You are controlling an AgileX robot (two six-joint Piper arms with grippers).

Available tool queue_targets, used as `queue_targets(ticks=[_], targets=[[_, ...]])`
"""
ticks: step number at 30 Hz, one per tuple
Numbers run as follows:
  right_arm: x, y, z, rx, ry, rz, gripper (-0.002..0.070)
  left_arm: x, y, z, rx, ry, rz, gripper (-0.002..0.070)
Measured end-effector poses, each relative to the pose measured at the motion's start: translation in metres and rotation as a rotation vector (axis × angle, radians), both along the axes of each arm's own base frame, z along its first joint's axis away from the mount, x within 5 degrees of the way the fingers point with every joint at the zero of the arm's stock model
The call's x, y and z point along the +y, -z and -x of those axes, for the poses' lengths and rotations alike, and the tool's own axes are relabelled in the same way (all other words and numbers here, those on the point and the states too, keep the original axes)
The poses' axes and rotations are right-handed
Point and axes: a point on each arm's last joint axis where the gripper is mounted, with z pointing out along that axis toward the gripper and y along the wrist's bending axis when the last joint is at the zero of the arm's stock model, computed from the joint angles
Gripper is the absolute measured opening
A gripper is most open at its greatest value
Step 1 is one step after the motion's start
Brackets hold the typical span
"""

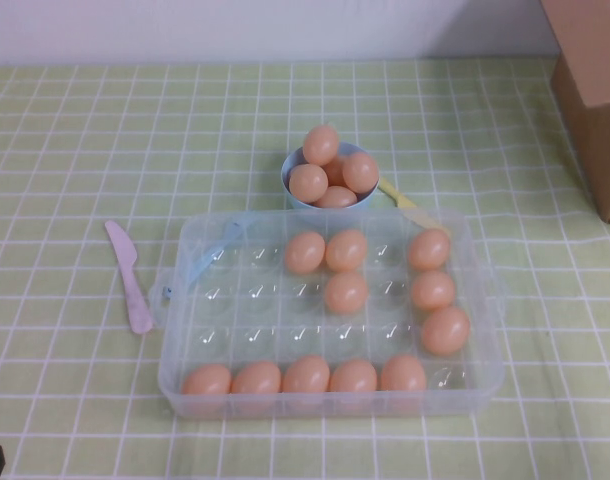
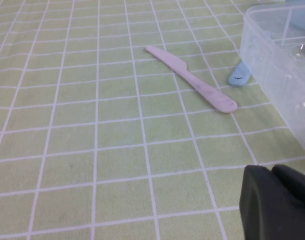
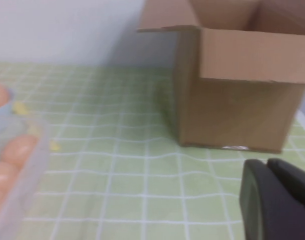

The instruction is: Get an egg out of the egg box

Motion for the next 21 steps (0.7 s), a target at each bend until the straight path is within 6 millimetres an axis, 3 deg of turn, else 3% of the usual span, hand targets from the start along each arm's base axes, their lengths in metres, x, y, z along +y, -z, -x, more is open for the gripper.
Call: queue_targets(ticks=[8,15,21], targets=[[-0.007,0.022,0.005,-0.006,0.136,-0.039,-0.0018,0.0,0.0,0.0,0.0,0.0,0.0,-0.0004],[-0.006,0.043,0.007,0.165,0.132,-0.08,-0.0018,0.0,0.0,0.0,0.0,0.0,0.0,-0.0004],[-0.005,0.045,0.007,0.181,0.128,-0.103,-0.0018,0.0,0.0,0.0,0.0,0.0,0.0,-0.0004]])
